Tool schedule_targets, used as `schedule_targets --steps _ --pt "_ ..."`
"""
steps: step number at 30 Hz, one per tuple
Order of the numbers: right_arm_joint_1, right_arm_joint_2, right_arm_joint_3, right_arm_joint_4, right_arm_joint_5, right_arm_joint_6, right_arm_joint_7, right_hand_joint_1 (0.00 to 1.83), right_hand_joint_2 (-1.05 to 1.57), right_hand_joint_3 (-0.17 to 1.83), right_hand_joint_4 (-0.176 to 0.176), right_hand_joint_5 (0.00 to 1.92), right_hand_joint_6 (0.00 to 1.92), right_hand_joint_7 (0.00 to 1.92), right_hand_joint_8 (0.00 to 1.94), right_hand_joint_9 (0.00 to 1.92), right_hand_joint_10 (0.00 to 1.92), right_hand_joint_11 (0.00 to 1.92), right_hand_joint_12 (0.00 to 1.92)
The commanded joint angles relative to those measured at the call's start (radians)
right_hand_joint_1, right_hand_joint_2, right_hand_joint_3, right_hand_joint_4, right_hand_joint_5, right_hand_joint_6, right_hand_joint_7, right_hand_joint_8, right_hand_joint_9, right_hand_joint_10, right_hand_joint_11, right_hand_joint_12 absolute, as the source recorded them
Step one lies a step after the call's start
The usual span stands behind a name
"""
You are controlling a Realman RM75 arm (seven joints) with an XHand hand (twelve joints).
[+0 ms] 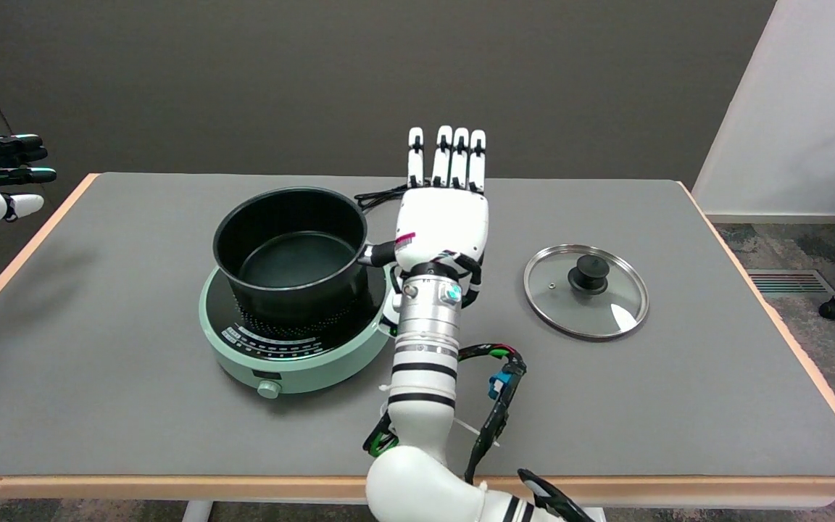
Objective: Pick up the soup pot.
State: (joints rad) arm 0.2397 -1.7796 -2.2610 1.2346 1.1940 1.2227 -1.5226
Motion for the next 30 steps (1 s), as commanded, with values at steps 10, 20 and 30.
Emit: schedule_targets --steps 10,20,30 --pt "0.069 -0.002 0.009 -0.043 0.215 -0.116 -0.038 1.23 -1.05 1.41 0.142 0.0 0.0 0.0 0.0 0.0 0.0 0.0 0.0" --pt "0.056 0.005 0.003 -0.016 0.214 -0.107 -0.083 1.24 -1.02 1.21 0.176 0.0 0.0 0.0 0.0 0.0 0.0 0.0 0.0" --pt "0.025 -0.009 -0.006 -0.024 0.214 -0.057 -0.101 1.22 -0.99 1.1 0.176 0.0 0.0 0.0 0.0 0.0 0.0 0.0 0.0"
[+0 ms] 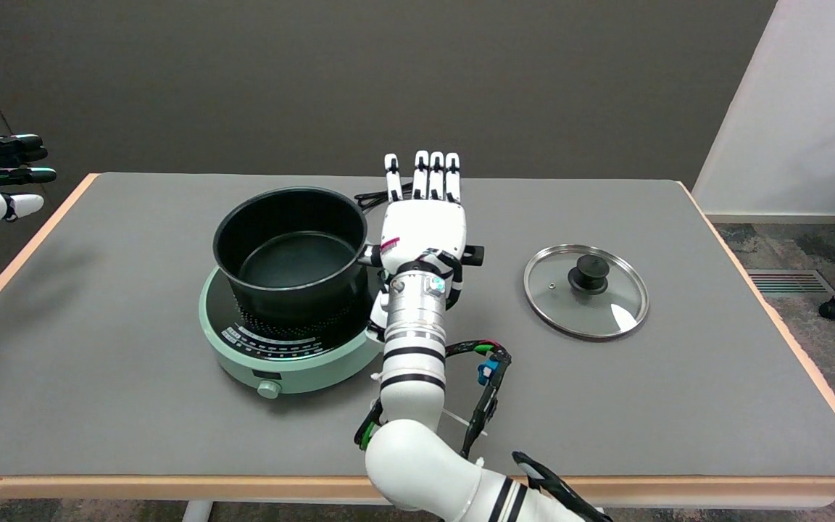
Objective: Pick up the soup pot.
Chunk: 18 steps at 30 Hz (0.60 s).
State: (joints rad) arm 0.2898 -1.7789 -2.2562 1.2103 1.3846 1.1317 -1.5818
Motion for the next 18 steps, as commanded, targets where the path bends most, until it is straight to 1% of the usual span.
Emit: schedule_targets --steps 1,13,18 --pt "-0.026 -0.011 -0.011 -0.002 0.024 0.038 -0.042 1.22 -0.99 1.1 0.176 0.0 0.0 0.0 0.0 0.0 0.0 0.0 0.0" --pt "-0.014 -0.015 -0.015 -0.009 0.017 0.046 -0.052 1.23 -0.99 1.09 0.176 0.0 0.0 0.0 0.0 0.0 0.0 0.0 0.0" --pt "-0.01 -0.015 -0.017 -0.011 0.016 0.045 -0.053 1.23 -0.98 1.05 0.176 0.0 0.0 0.0 0.0 0.0 0.0 0.0 0.0"
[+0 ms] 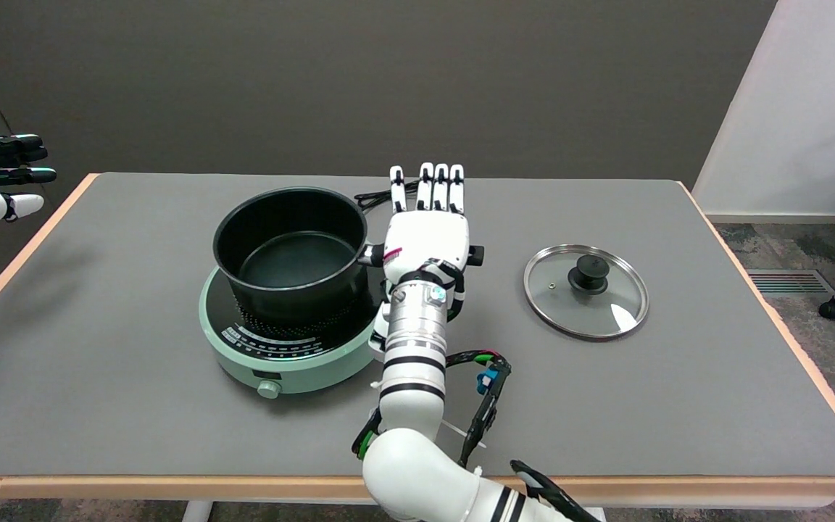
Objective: Pick up the soup pot.
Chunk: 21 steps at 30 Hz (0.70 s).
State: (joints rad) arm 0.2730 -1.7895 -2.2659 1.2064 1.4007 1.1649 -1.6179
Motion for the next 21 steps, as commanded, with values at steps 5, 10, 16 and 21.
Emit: schedule_targets --steps 5,10,16,21 --pt "0.008 -0.004 -0.007 -0.005 -0.001 0.007 -0.05 1.19 -1.04 1.27 0.176 0.02 0.02 0.02 0.02 0.02 0.02 0.02 0.02" --pt "0.009 -0.001 -0.012 0.0 -0.003 0.002 -0.062 1.18 -1.04 1.77 0.176 0.2 0.2 0.2 0.2 0.2 0.2 0.2 0.2" --pt "0.009 0.003 -0.013 0.003 -0.003 0.002 -0.062 1.2 -1.05 1.83 0.176 0.44 0.44 0.44 0.44 0.44 0.44 0.44 0.44" --pt "0.009 0.003 -0.013 0.005 -0.003 0.002 -0.062 1.2 -1.05 1.83 0.176 0.46 0.46 0.46 0.46 0.46 0.46 0.46 0.46"
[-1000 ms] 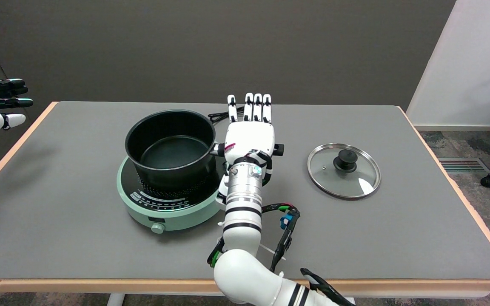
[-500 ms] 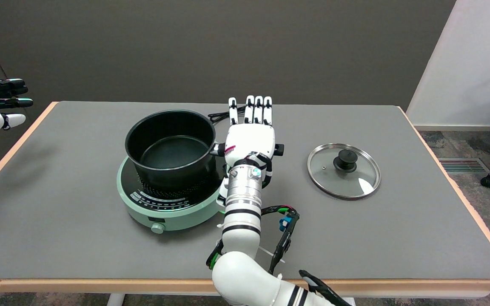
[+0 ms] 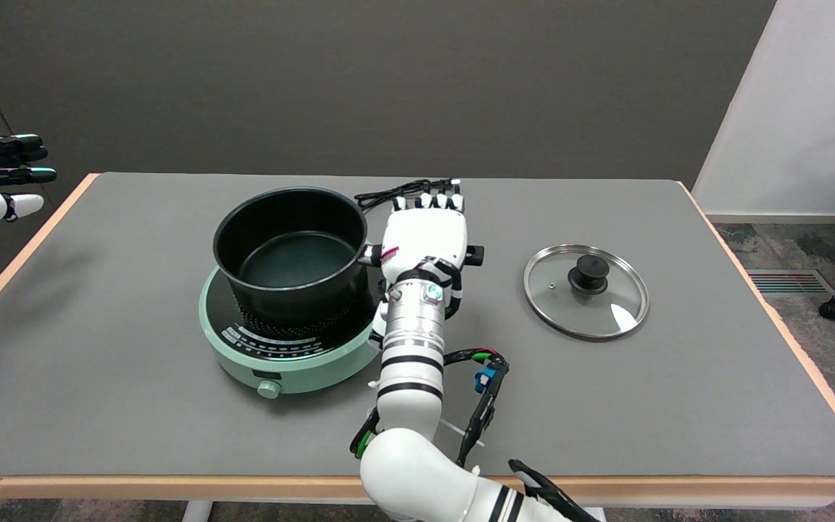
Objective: Pick up the soup pot.
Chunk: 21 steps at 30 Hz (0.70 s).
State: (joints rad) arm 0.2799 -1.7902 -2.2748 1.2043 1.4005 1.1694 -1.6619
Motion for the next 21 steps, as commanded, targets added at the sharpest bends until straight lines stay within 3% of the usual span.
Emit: schedule_targets --steps 1,9,10,11,16,21 --pt "0.001 0.004 -0.004 0.008 -0.003 -0.003 -0.018 1.2 -1.05 1.81 0.176 0.48 0.48 0.48 0.48 0.48 0.48 0.48 0.48" --pt "0.001 0.017 -0.011 0.024 -0.003 -0.027 -0.018 1.22 -0.97 1.45 0.176 0.77 0.77 0.77 0.77 0.77 0.77 0.77 0.77" --pt "0.001 0.017 -0.01 0.026 -0.003 -0.03 -0.018 1.22 -0.96 1.41 0.099 0.8 0.8 0.8 0.8 0.8 0.8 0.8 0.8" --pt "0.0 0.017 -0.009 0.028 -0.003 -0.031 -0.018 1.22 -0.94 1.37 0.073 0.86 0.86 0.86 0.86 0.86 0.86 0.86 0.86" --pt "-0.003 0.017 -0.006 0.033 0.001 -0.034 -0.018 1.23 -0.91 1.28 0.046 0.94 0.94 0.94 0.94 0.94 0.94 0.94 0.94" --pt "-0.002 0.017 -0.004 0.035 0.007 -0.037 -0.018 1.23 -0.86 1.32 0.029 1.0 1.0 1.0 1.0 1.0 1.0 1.0 1.0"
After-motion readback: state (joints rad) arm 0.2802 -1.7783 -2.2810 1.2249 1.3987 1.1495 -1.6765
